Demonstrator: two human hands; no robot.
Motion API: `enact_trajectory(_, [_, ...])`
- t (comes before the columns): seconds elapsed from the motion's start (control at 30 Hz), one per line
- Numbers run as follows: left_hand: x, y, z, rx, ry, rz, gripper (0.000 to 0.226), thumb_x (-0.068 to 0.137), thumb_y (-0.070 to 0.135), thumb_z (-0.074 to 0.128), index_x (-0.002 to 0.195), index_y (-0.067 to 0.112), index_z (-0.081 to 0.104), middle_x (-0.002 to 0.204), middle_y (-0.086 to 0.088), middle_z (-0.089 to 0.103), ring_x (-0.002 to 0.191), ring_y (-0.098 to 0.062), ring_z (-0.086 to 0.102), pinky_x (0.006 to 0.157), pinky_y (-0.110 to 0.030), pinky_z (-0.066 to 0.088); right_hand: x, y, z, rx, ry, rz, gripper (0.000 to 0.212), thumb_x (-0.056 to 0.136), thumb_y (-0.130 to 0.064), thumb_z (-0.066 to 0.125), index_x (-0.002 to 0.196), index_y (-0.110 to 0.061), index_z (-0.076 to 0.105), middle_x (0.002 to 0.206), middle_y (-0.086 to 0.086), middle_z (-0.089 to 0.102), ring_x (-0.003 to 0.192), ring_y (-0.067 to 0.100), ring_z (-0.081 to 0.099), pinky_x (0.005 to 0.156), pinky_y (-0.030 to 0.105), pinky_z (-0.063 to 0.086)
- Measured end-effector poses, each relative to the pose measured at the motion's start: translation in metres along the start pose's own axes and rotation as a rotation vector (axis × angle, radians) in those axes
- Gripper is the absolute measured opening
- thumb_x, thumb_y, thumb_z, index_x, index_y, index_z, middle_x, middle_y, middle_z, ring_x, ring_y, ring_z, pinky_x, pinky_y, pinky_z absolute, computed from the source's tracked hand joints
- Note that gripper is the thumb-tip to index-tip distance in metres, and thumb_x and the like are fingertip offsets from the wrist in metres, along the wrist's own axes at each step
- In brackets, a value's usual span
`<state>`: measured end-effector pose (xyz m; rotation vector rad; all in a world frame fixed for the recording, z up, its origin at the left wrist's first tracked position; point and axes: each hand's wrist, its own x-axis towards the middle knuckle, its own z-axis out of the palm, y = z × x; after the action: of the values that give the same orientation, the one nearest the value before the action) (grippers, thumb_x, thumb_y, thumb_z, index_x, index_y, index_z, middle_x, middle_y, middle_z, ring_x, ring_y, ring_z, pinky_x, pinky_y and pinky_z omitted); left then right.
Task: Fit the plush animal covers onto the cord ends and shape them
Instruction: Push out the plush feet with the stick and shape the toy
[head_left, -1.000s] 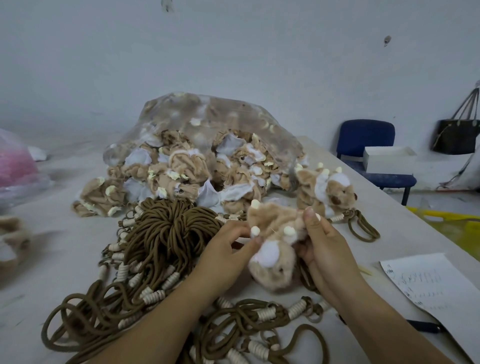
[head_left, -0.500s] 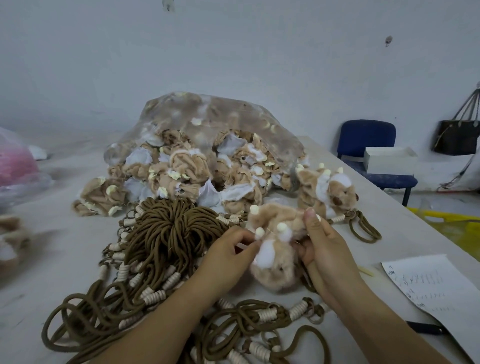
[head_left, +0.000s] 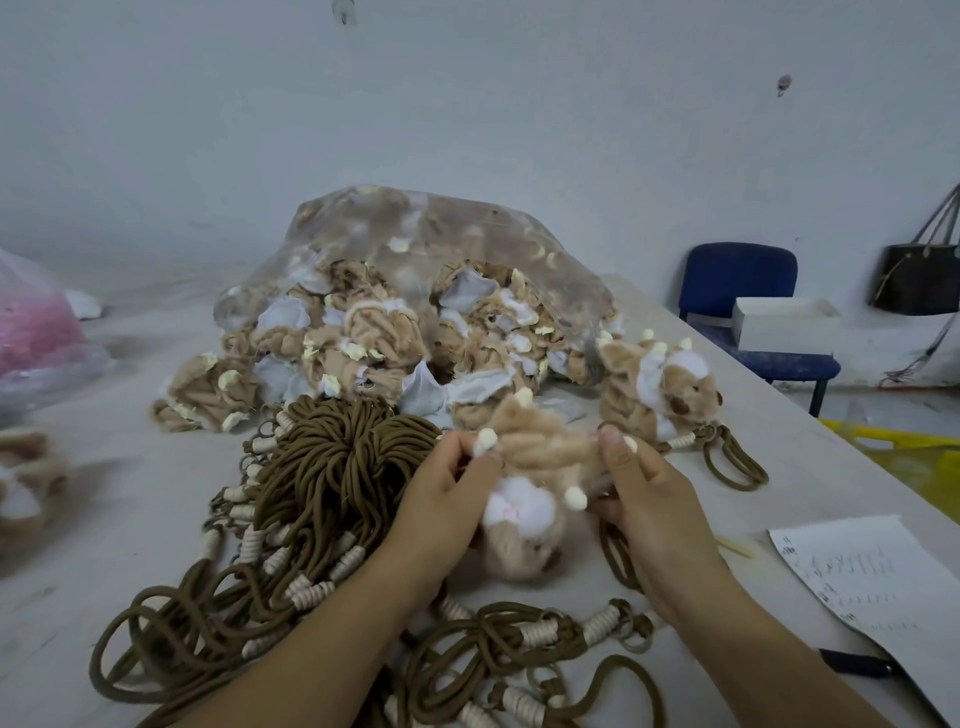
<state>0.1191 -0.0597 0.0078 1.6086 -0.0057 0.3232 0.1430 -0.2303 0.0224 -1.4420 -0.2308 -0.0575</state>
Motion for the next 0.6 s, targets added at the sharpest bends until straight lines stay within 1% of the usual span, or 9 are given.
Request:
enact_trajectory(0.07, [0.000,0.001,0.000,-0.006,0.024,0.028,0.035,0.098,0.023,0.053,0.065,0.033,0.053,0.065,0.007,0.053,0.062,-0.010,0.050,0.056,-0.024,0.043,0.001,0.005,-0.005,-0.395,0.017,0.008,0.030,0.092,-0.046,0.051,0.077,-0.026,0.067,0.072,-0.003,0.069,0.064,0.002,0.063,0.055,0.012,0.047])
enact_trajectory(0.17, [-0.003,0.002,0.002,0.107,-0.010,0.101,0.030,0.097,0.029,0.052,0.068,0.037,0.052,0.064,0.014,0.051,0.061,-0.004,0.048,0.059,-0.021,0.042,0.002,0.009,-0.006,-0.658,0.010,-0.178,0.007,0.094,-0.031,0.055,0.091,-0.035,0.060,0.097,-0.013,0.059,0.087,-0.006,0.053,0.070,0.004,0.039])
enact_trajectory(0.2, [-0.004,0.002,0.002,0.169,-0.024,0.140,0.028,0.097,0.030,0.052,0.070,0.037,0.051,0.064,0.015,0.051,0.059,-0.002,0.046,0.057,-0.018,0.042,0.001,0.008,-0.005,-0.702,0.041,-0.284,0.008,0.094,-0.029,0.056,0.097,-0.035,0.058,0.104,-0.013,0.054,0.094,-0.005,0.050,0.076,0.002,0.036])
enact_trajectory(0.27, [-0.005,0.000,0.004,0.303,-0.053,0.233,0.023,0.098,0.034,0.051,0.075,0.036,0.050,0.070,0.014,0.055,0.061,0.000,0.048,0.057,-0.017,0.042,-0.002,0.002,-0.003,-0.770,0.064,-0.513,0.011,0.095,-0.029,0.056,0.105,-0.030,0.060,0.107,-0.013,0.050,0.102,0.000,0.046,0.084,0.007,0.034])
enact_trajectory(0.33, [-0.007,0.000,0.006,0.414,-0.078,0.332,0.018,0.095,0.042,0.048,0.079,0.033,0.048,0.078,0.013,0.055,0.070,-0.003,0.052,0.063,-0.022,0.044,-0.006,-0.002,0.003,-0.805,-0.029,-0.622,0.023,0.093,-0.037,0.051,0.107,-0.024,0.063,0.105,-0.012,0.051,0.102,0.002,0.045,0.087,0.011,0.034])
enact_trajectory(0.4, [-0.009,0.000,0.007,0.493,-0.089,0.435,0.023,0.092,0.046,0.043,0.082,0.026,0.049,0.082,0.010,0.053,0.077,-0.010,0.052,0.069,-0.032,0.045,-0.008,-0.003,0.008,-0.841,-0.128,-0.641,0.027,0.091,-0.035,0.051,0.109,-0.018,0.065,0.105,-0.012,0.052,0.101,0.003,0.046,0.088,0.009,0.033])
enact_trajectory(0.47, [-0.009,0.001,0.007,0.543,-0.090,0.508,0.029,0.092,0.044,0.041,0.084,0.018,0.051,0.084,0.004,0.053,0.080,-0.016,0.051,0.072,-0.040,0.044,-0.007,-0.003,0.009,-0.848,-0.161,-0.637,0.020,0.092,-0.023,0.056,0.108,-0.016,0.065,0.102,-0.015,0.052,0.096,-0.003,0.045,0.086,0.004,0.032])
enact_trajectory(0.53, [-0.009,0.002,0.006,0.573,-0.096,0.529,0.032,0.092,0.042,0.041,0.086,0.014,0.053,0.086,0.001,0.054,0.083,-0.019,0.052,0.075,-0.043,0.044,-0.006,-0.004,0.007,-0.849,-0.199,-0.602,0.013,0.092,-0.017,0.060,0.104,-0.017,0.064,0.095,-0.020,0.050,0.092,-0.004,0.045,0.081,0.002,0.032])
enact_trajectory(0.6, [-0.009,0.002,0.006,0.603,-0.108,0.541,0.032,0.091,0.040,0.041,0.087,0.012,0.055,0.088,0.001,0.055,0.085,-0.019,0.052,0.077,-0.043,0.044,-0.006,-0.005,0.004,-0.854,-0.227,-0.567,0.011,0.089,-0.016,0.064,0.097,-0.023,0.061,0.089,-0.020,0.050,0.091,-0.003,0.046,0.075,0.003,0.033])
